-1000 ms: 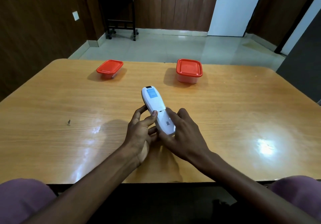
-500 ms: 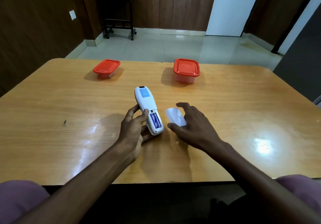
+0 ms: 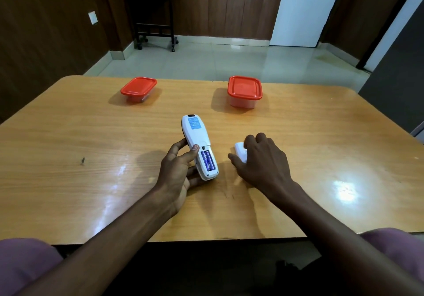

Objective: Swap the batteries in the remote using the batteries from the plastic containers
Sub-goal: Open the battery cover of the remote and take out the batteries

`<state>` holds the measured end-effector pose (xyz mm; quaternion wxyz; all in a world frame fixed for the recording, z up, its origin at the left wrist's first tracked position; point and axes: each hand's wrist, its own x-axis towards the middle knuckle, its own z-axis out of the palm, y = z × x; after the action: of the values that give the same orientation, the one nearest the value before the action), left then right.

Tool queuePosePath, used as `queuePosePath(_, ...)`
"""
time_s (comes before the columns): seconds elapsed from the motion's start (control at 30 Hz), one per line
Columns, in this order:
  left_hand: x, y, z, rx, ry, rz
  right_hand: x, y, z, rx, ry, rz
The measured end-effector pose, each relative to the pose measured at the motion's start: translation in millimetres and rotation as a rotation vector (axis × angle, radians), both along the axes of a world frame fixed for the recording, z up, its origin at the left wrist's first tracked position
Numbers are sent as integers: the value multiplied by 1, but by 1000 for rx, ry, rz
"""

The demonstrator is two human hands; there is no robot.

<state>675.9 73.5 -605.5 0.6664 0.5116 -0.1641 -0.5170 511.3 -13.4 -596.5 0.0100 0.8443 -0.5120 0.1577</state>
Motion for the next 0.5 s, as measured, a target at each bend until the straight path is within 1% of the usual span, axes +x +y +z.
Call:
queuePosePath(0.07,1,0,0,-8,-10,-3,4,11,5,-33,-166,160)
queuePosePath(0.1,1,-1,0,-13,-16,-8,6,17,6,-14,-248,256)
queuePosePath(0.13,1,-1,0,-15,-22,-16,8,23,7,19,-303,339)
queuePosePath(0.2,1,1,-1,-14,-43,-33,12,32,5,79,-336,444)
queuePosePath(0.3,-2,2,-1,-23,-83,-60,17,33,2,113,-320,455)
queuePosePath(0.5,-5,5,0,-46,-193,-95,20,30,2,158,-394,442)
